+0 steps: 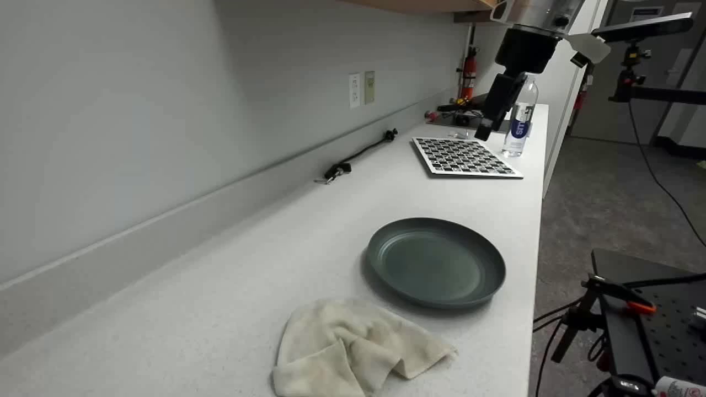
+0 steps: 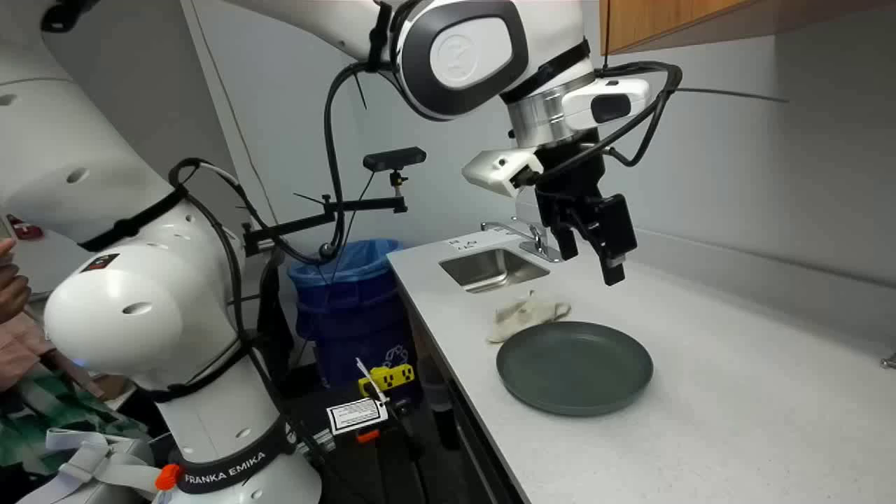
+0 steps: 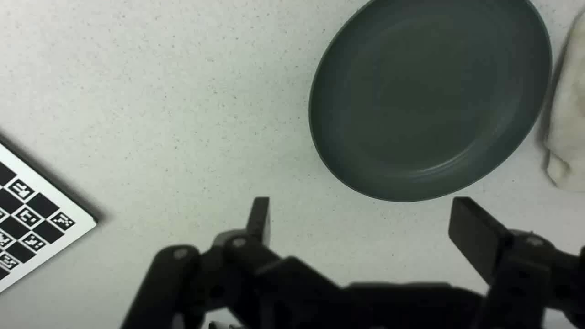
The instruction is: Use the cloth to wipe the plate
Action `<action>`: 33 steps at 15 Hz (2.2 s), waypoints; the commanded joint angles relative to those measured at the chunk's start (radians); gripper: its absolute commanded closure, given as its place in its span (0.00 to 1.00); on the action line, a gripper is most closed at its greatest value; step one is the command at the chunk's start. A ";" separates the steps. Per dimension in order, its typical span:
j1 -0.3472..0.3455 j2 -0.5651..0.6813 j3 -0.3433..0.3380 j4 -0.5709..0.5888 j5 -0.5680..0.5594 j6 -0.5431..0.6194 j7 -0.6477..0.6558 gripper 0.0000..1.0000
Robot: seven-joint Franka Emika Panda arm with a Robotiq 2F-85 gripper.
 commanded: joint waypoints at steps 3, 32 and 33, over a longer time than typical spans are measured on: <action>-0.014 0.001 0.014 0.002 0.007 -0.003 -0.005 0.00; 0.383 0.831 0.386 0.674 -0.065 -0.045 0.412 0.00; 0.419 0.880 0.370 0.733 -0.093 -0.058 0.446 0.00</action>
